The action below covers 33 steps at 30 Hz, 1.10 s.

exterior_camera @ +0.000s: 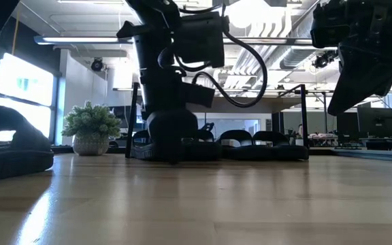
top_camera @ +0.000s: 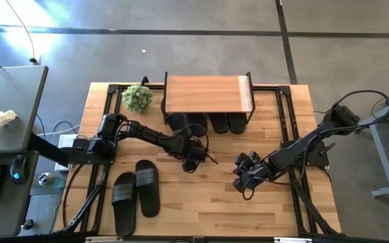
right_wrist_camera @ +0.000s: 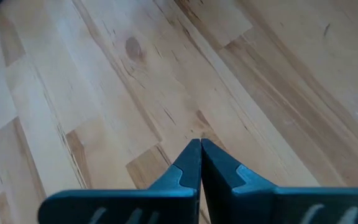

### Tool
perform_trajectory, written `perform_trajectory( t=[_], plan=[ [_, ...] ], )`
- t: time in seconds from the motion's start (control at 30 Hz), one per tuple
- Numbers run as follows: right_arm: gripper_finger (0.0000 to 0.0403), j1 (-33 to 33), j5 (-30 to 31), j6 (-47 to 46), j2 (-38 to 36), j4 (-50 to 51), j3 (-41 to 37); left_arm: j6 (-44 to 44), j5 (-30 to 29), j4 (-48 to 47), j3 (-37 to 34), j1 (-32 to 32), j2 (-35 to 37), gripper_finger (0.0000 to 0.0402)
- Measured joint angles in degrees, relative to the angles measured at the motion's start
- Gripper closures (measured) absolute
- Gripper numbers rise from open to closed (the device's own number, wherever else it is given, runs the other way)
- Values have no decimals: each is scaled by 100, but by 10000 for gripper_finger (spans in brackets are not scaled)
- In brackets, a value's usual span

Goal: Pick and place slides into the shelf
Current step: Adjust the black slippers under the shelf

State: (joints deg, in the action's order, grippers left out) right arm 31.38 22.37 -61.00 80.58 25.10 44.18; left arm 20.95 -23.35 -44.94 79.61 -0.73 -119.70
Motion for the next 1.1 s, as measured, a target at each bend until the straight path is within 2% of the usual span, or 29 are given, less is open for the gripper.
perform_trajectory(
  t=[0.17, 0.4, 0.5, 0.63, 0.87, 1.1],
  plan=[
    [402, 0, 2, -51, 0, 0, 0, -9, -12, -52, -6, -1, -11, 280],
    [402, 0, 0, -69, 0, -4, 0, 25, -393, -462, -35, -30, -48, 373],
    [402, 0, 0, -69, 0, -4, 0, 30, -285, -481, -38, -50, -52, 397],
    [402, 0, 0, -69, 0, -7, 0, 31, -176, -473, -32, -44, -37, 370],
    [402, 0, -13, -67, 2, -7, 0, 40, -72, -492, 25, -11, -15, 285],
    [402, 2, -178, -200, 2, -7, 0, 44, -354, -466, 36, 0, -17, 219]
  ],
)
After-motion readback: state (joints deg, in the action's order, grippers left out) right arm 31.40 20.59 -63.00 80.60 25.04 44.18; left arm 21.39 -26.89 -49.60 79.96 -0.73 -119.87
